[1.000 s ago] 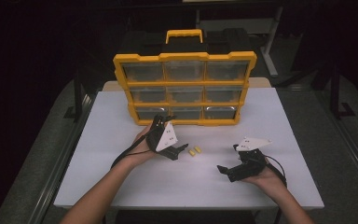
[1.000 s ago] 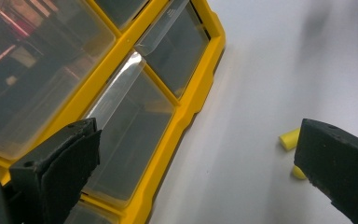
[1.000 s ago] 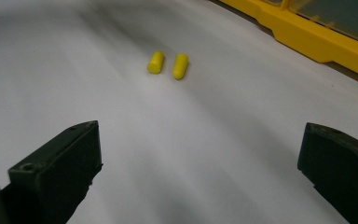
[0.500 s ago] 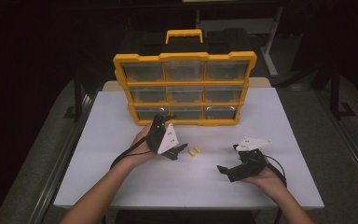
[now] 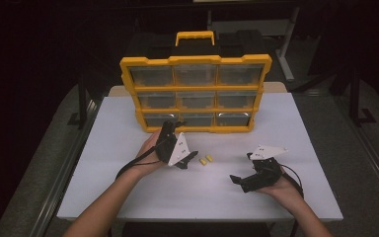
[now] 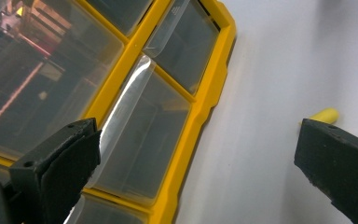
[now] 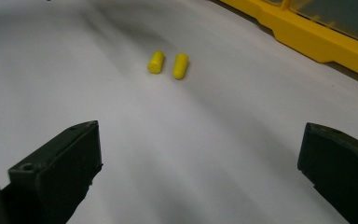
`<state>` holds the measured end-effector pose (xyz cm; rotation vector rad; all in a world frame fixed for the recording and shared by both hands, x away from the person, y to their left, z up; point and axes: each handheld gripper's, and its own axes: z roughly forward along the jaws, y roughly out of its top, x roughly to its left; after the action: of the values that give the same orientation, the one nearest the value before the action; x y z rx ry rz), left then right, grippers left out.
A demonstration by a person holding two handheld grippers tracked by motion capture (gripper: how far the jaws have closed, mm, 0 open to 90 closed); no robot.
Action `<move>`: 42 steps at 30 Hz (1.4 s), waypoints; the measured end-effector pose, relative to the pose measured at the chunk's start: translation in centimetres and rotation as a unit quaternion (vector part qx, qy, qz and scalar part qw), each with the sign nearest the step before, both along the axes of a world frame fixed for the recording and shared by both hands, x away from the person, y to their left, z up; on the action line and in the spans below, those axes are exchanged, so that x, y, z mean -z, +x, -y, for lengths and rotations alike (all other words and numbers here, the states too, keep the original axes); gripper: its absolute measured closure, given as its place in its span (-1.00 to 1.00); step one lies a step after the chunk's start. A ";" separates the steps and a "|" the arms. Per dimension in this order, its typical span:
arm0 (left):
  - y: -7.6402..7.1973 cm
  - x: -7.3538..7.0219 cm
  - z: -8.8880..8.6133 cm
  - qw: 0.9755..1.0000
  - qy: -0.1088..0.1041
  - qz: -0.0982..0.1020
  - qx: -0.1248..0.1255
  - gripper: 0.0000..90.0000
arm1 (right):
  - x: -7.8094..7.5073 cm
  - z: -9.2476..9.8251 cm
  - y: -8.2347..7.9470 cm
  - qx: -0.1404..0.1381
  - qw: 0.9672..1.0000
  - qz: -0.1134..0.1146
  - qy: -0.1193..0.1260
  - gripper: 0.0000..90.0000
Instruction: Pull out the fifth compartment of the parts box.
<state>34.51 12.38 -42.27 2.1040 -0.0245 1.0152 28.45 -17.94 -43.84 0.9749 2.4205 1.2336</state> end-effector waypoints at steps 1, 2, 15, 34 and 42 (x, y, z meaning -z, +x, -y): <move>0.0 0.0 0.0 1.000 0.002 0.002 0.000 -1.00 | 0.0 0.0 0.0 0.000 1.000 0.000 0.000 -1.00; -0.1 0.0 0.0 1.000 0.003 0.005 0.000 -1.00 | 0.0 0.0 0.0 0.000 1.000 0.000 -0.001 -1.00; -0.4 0.2 0.3 0.998 0.039 0.052 -0.002 -1.00 | 0.0 0.0 0.0 0.000 1.000 0.000 -0.001 -1.00; -1.0 0.6 0.7 0.990 0.089 0.114 0.005 -1.00 | 0.0 0.0 0.0 0.000 1.000 0.000 -0.001 -1.00; -1.2 0.7 0.9 0.984 0.113 0.141 0.005 -1.00 | 0.0 0.0 0.0 0.000 1.000 0.000 -0.001 -1.00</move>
<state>33.29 11.50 -42.96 2.1390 -0.3035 1.3493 28.45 -17.98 -43.85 0.9743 2.4210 1.2316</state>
